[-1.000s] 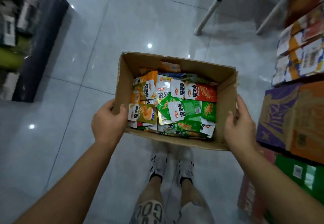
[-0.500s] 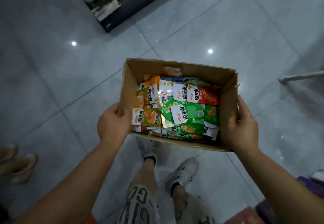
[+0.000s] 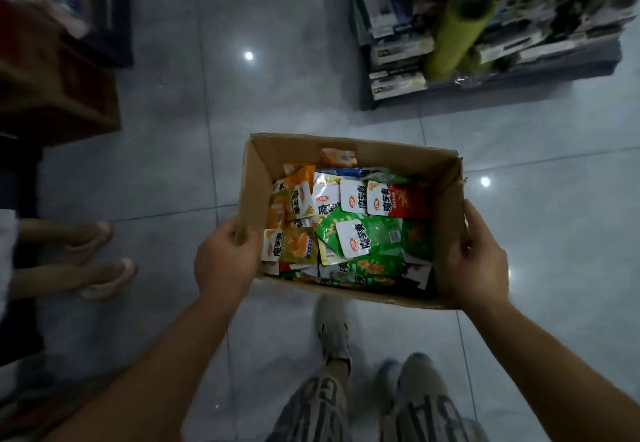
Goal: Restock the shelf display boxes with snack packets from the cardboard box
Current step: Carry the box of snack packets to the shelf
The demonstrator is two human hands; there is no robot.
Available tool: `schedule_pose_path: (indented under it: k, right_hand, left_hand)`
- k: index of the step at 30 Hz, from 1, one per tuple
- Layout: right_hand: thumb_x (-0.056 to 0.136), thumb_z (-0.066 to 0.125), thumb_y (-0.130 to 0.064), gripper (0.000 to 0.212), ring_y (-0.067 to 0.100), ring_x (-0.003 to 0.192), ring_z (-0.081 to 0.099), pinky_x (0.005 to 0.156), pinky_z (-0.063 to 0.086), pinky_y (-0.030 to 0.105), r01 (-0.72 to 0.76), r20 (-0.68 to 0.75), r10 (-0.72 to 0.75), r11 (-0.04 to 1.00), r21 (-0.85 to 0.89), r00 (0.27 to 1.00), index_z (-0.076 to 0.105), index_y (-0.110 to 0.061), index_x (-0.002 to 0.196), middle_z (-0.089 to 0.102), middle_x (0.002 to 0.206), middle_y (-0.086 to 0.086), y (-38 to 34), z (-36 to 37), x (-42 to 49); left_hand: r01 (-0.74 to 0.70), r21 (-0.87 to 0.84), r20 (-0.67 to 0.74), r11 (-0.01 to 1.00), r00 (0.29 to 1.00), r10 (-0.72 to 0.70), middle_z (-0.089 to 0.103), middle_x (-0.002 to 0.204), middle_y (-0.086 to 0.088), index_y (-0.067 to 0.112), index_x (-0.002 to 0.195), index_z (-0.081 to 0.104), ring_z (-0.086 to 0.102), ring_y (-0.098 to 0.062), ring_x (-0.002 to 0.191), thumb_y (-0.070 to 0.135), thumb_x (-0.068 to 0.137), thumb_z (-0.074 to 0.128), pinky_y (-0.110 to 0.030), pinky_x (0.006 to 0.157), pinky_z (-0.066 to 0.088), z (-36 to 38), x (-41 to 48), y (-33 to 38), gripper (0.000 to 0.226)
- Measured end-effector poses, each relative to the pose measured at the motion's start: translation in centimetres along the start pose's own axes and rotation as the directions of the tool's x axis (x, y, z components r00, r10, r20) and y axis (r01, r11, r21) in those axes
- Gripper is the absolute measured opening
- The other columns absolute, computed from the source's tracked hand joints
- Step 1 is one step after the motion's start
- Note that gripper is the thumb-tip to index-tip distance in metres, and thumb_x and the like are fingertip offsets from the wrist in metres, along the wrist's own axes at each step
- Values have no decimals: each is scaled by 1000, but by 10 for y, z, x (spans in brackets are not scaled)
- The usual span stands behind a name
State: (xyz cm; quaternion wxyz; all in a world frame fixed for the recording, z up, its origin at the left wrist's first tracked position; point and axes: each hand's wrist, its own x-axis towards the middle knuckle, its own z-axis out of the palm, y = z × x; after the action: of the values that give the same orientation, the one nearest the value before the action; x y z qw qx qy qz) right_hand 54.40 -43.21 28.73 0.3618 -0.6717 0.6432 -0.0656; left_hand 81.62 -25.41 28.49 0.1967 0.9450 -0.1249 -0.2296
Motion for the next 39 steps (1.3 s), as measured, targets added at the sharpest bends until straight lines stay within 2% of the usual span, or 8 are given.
schedule_pose_path:
  k: [7,10,15,19,26,31,36,39]
  right_hand:
    - [104,45,-27,49,29,86,66,76,53,38,119,55,-118,993,-4,991,38,-34,152,72,107,7,-128,47,98]
    - [102,44,-21,52,26,77,64,70,52,36,184,85,-182,983,-19,980,37,-37,151,71,98,5,-180,65,146]
    - [101,47,-17,57,22,68,58,62,43,31,222,137,-214,974,-43,967,34,-35,154,69,92,6,-264,99,223]
    - [101,48,-13,55,16,74,54,62,37,25,265,154,-257,964,-35,954,37,-27,154,71,111,9,-336,123,271]
    - [102,48,-14,55,21,78,54,72,40,31,211,146,-204,977,-29,968,39,-30,153,62,96,4,-463,175,362]
    - [102,47,-14,53,15,96,52,84,38,26,150,104,-148,988,-20,984,41,-31,152,63,129,6,-560,216,425]
    - [102,47,-14,53,19,95,55,83,41,29,127,87,-127,992,9,988,42,-32,151,65,128,10,-664,247,507]
    - [103,46,-13,52,26,107,59,86,40,29,118,92,-121,993,31,988,41,-29,152,64,129,11,-721,253,559]
  left_hand:
    - [86,-82,-69,993,993,-91,67,75,-13,11,85,69,62,-32,70,37,96,55,-43,67,52,-55,114,29,32]
    - [113,-171,-80,979,989,-128,68,73,-8,15,80,66,67,-32,71,44,90,52,-48,67,57,-73,164,50,35]
    - [184,-217,-60,959,978,-201,71,77,0,25,92,68,69,-28,75,53,89,51,-44,70,58,-98,255,81,33]
    - [230,-198,-83,953,965,-250,67,74,-1,20,91,70,66,-30,76,43,99,54,-39,67,53,-124,331,107,29]
    - [230,-206,-51,951,968,-246,71,76,-2,24,88,66,68,-33,76,56,86,50,-48,74,60,-159,492,139,36]
    - [200,-183,-37,962,977,-210,75,99,-10,16,115,72,67,-34,89,35,98,61,-45,82,58,-192,613,173,28]
    - [154,-148,-2,977,988,-155,72,86,-2,19,96,72,66,-27,81,33,99,59,-35,69,49,-235,739,223,19]
    - [146,-147,4,978,989,-147,71,84,7,30,94,69,67,-22,82,39,98,57,-37,75,54,-259,808,267,15]
